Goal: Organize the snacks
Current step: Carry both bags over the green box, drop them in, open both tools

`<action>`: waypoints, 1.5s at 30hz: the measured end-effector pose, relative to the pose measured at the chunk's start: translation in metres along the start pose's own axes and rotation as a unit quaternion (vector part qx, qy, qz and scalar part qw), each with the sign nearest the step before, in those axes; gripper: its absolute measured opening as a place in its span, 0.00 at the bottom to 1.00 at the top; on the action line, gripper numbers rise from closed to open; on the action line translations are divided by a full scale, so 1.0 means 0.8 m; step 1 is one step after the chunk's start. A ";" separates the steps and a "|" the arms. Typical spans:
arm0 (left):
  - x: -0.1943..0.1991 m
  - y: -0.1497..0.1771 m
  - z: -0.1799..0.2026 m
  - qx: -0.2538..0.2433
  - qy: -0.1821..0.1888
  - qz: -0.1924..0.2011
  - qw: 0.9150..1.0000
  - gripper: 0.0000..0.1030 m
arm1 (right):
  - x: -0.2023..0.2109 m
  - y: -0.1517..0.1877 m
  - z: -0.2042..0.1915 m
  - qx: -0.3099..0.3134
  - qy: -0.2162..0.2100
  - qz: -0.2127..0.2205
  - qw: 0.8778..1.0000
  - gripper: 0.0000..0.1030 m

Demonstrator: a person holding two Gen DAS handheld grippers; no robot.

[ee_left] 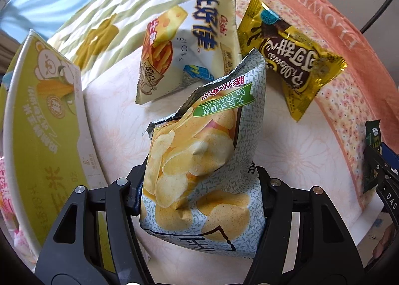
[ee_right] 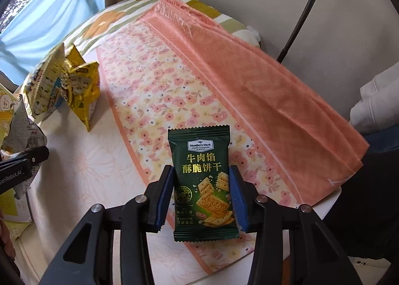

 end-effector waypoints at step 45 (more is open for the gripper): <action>0.150 -0.069 -0.387 0.206 0.030 0.123 0.970 0.62 | 0.180 -0.176 -0.479 0.307 -0.241 0.121 0.912 0.39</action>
Point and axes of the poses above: each gripper's, at about its wrist camera, not at the fingertips, and x roughly against the way its jaws point, z to its right, y to its underside, the point moved 7 cm from there along -x, roughly the way its jaws point, and after that the axes turned 14 degrees about x, right-handed, at the moved point
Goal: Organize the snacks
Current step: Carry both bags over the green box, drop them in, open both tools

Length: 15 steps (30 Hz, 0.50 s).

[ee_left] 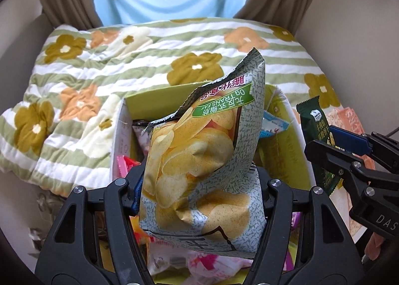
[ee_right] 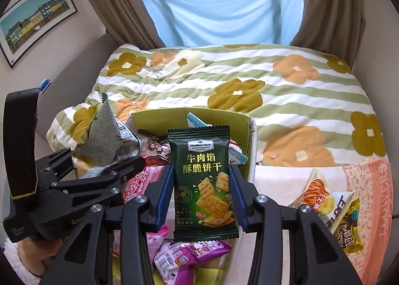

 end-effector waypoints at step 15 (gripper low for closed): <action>0.015 0.013 -0.039 0.024 0.000 0.005 1.000 0.96 | -0.042 0.017 0.005 -0.016 0.000 -0.049 0.999 0.39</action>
Point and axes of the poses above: each gripper's, at about its wrist camera, not at the fingertips, and x roughly against the way its jaws point, z to its right, y to its underside, the point moved 7 cm from there along -x, roughly the way its jaws point, and after that the axes turned 14 degrees about x, right-handed, at the moved point
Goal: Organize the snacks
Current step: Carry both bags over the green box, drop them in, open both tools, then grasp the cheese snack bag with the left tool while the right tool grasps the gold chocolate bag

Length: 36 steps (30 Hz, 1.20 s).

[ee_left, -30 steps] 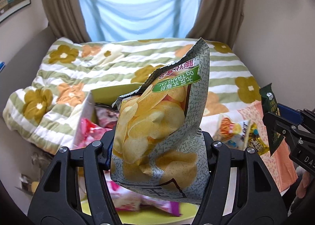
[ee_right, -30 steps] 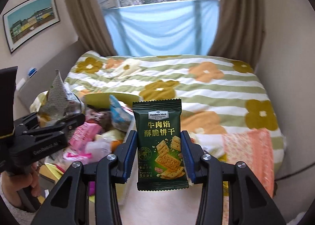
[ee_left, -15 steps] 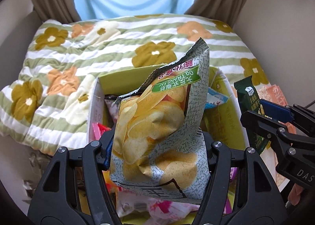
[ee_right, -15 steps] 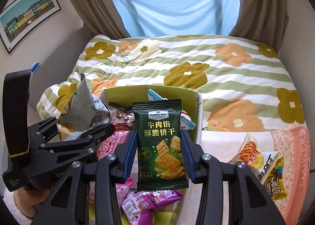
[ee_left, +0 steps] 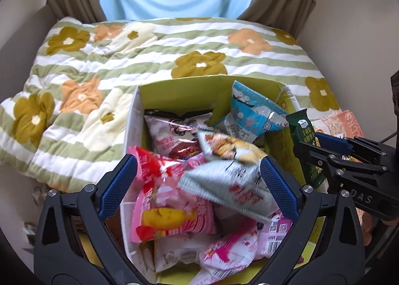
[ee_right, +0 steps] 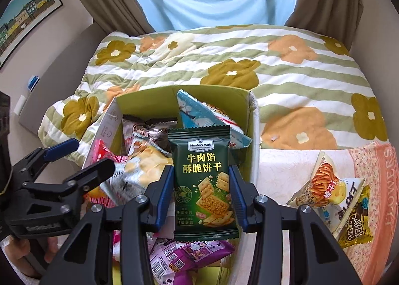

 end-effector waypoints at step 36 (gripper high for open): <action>0.077 0.065 -0.003 0.023 0.018 0.016 0.999 0.96 | 0.075 0.048 -0.043 -0.017 -0.015 0.051 0.998 0.83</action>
Point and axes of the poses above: each gripper's, at about its wrist camera, not at the fingertips, and x roughly against the way its jaws point, z to its right, y to its underside, the point moved 7 cm from there along -x, roughly the way its jaws point, and after that the axes turned 14 degrees about x, right-handed, at the moved point
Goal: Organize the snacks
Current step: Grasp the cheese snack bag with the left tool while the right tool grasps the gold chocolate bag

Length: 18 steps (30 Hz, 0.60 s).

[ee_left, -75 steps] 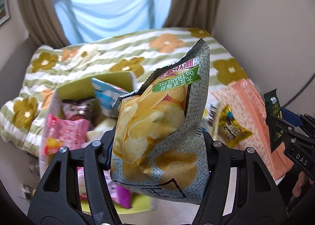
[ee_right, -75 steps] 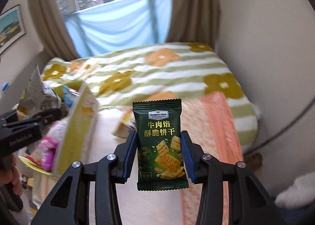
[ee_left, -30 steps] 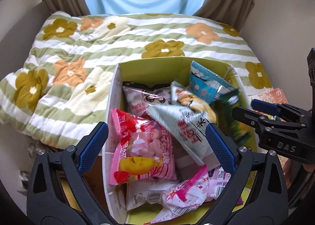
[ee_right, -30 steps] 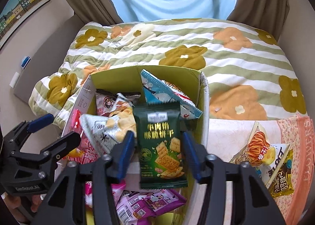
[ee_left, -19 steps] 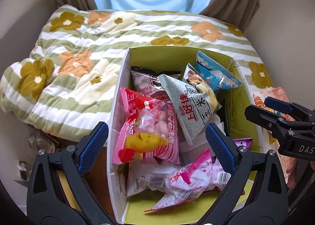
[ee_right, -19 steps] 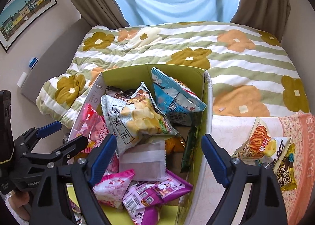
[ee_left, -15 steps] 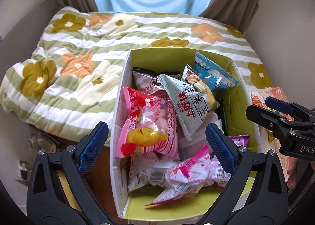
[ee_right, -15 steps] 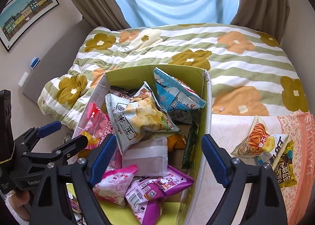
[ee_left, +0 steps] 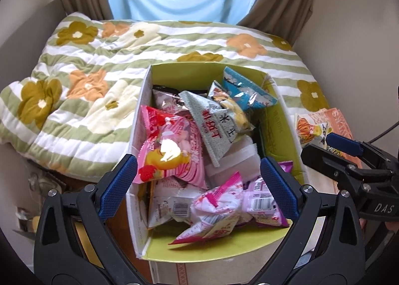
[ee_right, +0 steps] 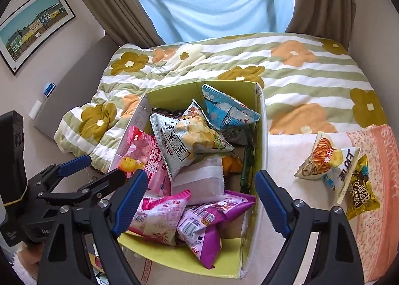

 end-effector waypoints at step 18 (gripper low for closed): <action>-0.042 0.036 0.237 -0.057 0.018 -0.012 0.998 0.96 | 0.111 0.050 0.230 -0.015 0.061 0.044 0.997 0.99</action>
Point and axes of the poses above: each gripper's, at about its wrist camera, not at the fingertips, and x roughly against the way its jaws point, z to its right, y to its underside, the point moved 7 cm from there along -x, roughly the way its jaws point, and after that the axes turned 14 degrees about x, right-handed, at the moved point
